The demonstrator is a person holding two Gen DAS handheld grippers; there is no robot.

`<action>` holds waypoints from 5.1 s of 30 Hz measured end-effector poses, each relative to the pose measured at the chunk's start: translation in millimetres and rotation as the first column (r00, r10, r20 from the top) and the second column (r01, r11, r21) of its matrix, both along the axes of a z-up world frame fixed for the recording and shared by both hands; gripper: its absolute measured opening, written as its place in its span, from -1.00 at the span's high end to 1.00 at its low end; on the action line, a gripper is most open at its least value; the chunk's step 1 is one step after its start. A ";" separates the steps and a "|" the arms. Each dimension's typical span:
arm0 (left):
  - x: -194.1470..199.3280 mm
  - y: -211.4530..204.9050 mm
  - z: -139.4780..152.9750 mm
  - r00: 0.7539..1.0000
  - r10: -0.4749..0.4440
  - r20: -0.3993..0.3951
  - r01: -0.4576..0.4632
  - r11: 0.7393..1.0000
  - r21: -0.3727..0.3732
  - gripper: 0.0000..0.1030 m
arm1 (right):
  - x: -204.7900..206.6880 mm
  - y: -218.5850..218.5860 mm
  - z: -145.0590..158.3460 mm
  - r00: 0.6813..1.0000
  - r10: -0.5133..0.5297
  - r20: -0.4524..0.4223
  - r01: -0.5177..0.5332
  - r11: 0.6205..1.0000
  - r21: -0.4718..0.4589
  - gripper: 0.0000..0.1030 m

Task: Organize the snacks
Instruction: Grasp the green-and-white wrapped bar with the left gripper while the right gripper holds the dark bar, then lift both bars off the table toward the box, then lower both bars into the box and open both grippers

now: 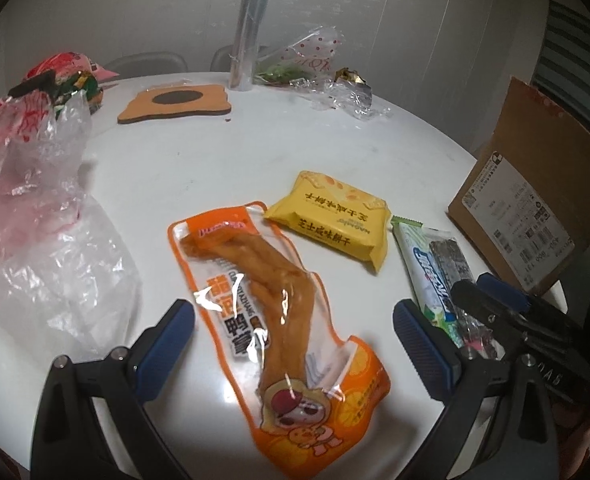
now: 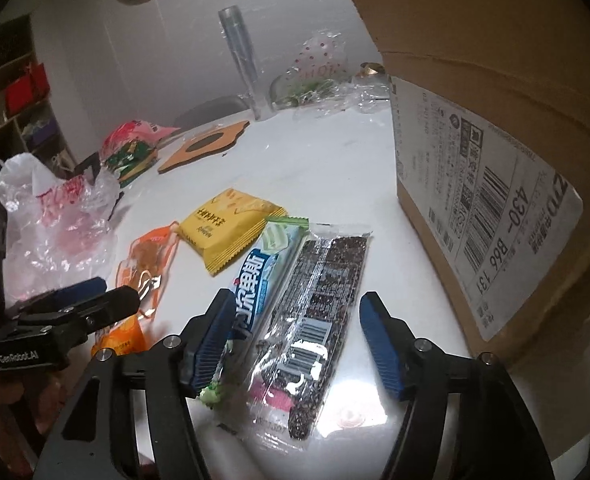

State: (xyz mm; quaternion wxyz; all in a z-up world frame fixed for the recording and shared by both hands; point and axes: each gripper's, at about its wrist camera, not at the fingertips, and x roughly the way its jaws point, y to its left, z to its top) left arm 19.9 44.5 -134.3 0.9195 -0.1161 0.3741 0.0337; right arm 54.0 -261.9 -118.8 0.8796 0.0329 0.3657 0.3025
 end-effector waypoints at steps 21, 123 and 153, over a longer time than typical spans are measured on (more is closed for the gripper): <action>7.7 -24.4 15.1 0.986 -0.163 0.030 0.165 0.985 -0.049 -0.69 | -24.4 2.8 -3.7 0.989 0.019 0.144 0.008 0.983 -0.184 -0.02; 8.6 -53.0 187.9 0.880 -0.338 0.334 0.288 0.938 0.191 0.55 | -42.0 -14.0 168.3 0.873 0.086 0.481 -0.084 0.996 -0.025 0.27; 171.8 -254.8 161.0 0.733 -0.672 -0.106 0.677 0.706 0.207 0.54 | 85.2 -108.6 123.3 0.958 0.020 0.287 0.051 0.970 -0.239 0.26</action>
